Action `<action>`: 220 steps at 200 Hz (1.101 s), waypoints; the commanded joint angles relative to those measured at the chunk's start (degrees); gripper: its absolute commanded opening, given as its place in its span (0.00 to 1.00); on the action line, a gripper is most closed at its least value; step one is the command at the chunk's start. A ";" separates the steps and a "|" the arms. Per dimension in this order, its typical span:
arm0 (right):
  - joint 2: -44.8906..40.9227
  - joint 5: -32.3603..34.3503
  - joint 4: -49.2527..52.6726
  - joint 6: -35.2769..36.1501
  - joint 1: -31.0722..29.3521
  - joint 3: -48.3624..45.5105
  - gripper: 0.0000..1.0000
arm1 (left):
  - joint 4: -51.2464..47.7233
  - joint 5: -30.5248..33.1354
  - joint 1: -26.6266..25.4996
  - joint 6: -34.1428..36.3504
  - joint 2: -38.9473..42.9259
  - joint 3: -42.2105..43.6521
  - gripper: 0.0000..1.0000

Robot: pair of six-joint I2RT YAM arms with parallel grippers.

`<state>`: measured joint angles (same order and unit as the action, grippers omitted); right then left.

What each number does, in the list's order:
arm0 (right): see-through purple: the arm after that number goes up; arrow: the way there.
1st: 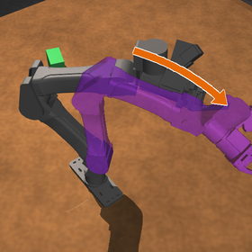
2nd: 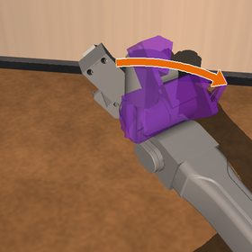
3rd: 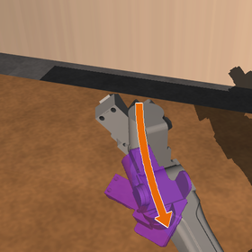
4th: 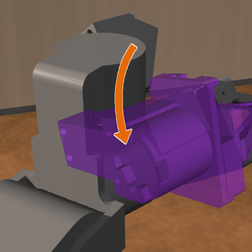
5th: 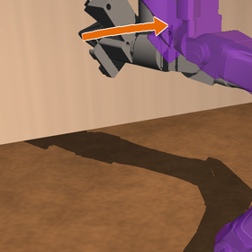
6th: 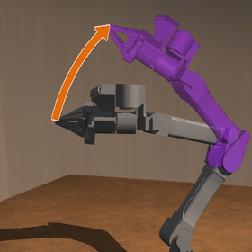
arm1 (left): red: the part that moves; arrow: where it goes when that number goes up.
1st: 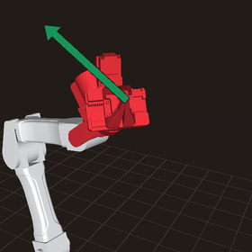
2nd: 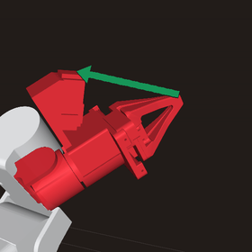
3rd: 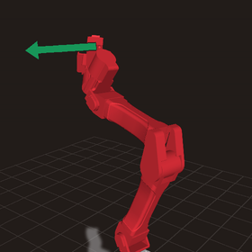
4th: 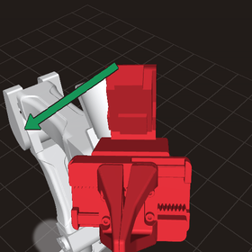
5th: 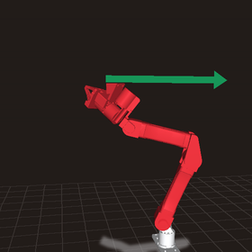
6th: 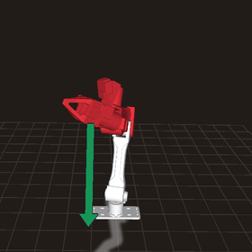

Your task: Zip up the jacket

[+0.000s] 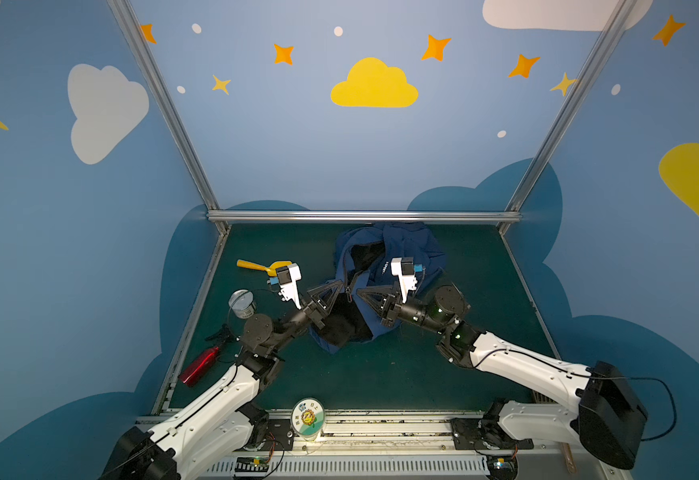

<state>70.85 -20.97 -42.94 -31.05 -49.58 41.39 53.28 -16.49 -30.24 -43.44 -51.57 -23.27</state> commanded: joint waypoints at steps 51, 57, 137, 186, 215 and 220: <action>-1.77 0.50 -4.03 -1.54 0.89 2.33 0.00 | 2.01 -0.11 -0.92 3.40 -0.02 -2.44 0.03; -1.61 0.35 -4.15 -1.60 0.90 2.37 0.00 | 2.13 -0.20 -1.08 3.68 -0.19 -2.63 0.03; -4.03 1.33 -3.96 -2.18 -0.20 1.87 0.00 | 4.34 2.75 -3.46 14.01 0.72 -1.51 0.03; -5.54 2.56 -3.35 -1.36 -0.80 1.40 0.00 | 1.70 8.61 -5.47 21.38 3.35 -1.50 0.03; -5.13 2.48 -3.56 -0.95 -0.94 1.93 0.00 | 1.82 8.68 -5.73 21.65 4.04 -1.01 0.03; -4.98 2.36 -3.50 -0.94 -1.00 2.18 0.00 | 1.71 8.67 -5.80 21.54 4.07 -1.02 0.03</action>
<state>67.33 -20.36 -43.00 -32.93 -50.70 41.39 53.87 -9.30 -36.03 -24.36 -48.71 -24.62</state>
